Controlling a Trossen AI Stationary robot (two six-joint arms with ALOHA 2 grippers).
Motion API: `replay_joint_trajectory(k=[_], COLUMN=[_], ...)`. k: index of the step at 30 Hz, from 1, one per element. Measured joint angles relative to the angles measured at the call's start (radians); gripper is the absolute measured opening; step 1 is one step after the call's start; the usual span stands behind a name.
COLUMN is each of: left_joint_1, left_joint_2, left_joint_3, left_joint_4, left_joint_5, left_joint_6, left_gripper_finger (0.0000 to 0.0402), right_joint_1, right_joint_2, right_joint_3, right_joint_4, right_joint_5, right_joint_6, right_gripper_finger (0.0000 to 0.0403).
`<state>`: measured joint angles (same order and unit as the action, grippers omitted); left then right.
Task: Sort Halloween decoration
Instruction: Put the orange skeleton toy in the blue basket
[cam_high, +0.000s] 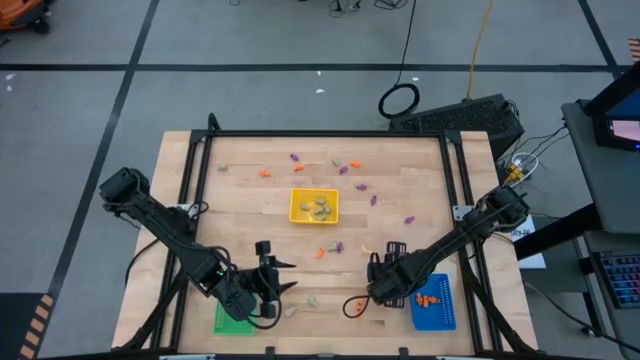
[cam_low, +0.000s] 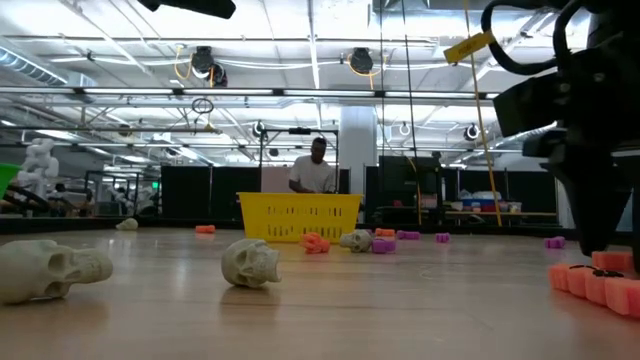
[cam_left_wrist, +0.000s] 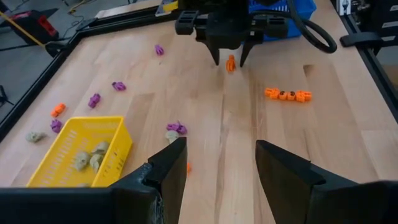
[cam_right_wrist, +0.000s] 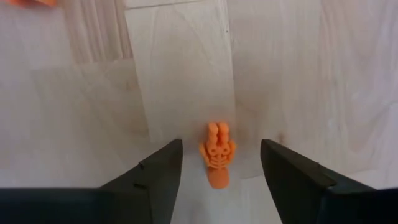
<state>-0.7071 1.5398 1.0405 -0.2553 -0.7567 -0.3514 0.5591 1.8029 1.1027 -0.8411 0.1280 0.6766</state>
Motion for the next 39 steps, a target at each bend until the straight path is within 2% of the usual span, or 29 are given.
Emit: replay_joint_trajectory(k=[15,21,28,35,39], left_joint_1=[0.000,0.000,0.000,0.000,0.000], left_joint_2=[0.000,0.000,0.000,0.000,0.000], left_joint_3=[0.000,0.000,0.000,0.000,0.000], left_joint_4=[-0.002,-0.017,-0.017,-0.017,-0.016], left_joint_5=[0.000,0.001,0.001,0.001,0.001], left_joint_6=[0.000,-0.008,-0.009,-0.009,-0.009], left_gripper_finger=[0.0190,0.0190,0.0190,0.0190,0.0190], right_joint_1=[0.009,0.024,0.038,0.065,0.104], right_joint_2=[0.001,0.001,-0.010,-0.058,-0.112], right_joint_3=[-0.002,-0.002,0.021,0.116,0.155], right_joint_4=[0.002,0.001,-0.012,-0.004,0.009], right_joint_5=[-0.007,0.000,-0.002,0.002,0.087], right_joint_6=[0.002,0.009,0.010,-0.035,-0.052], right_gripper_finger=[0.0089,0.0056,0.0044,0.0043,0.0043])
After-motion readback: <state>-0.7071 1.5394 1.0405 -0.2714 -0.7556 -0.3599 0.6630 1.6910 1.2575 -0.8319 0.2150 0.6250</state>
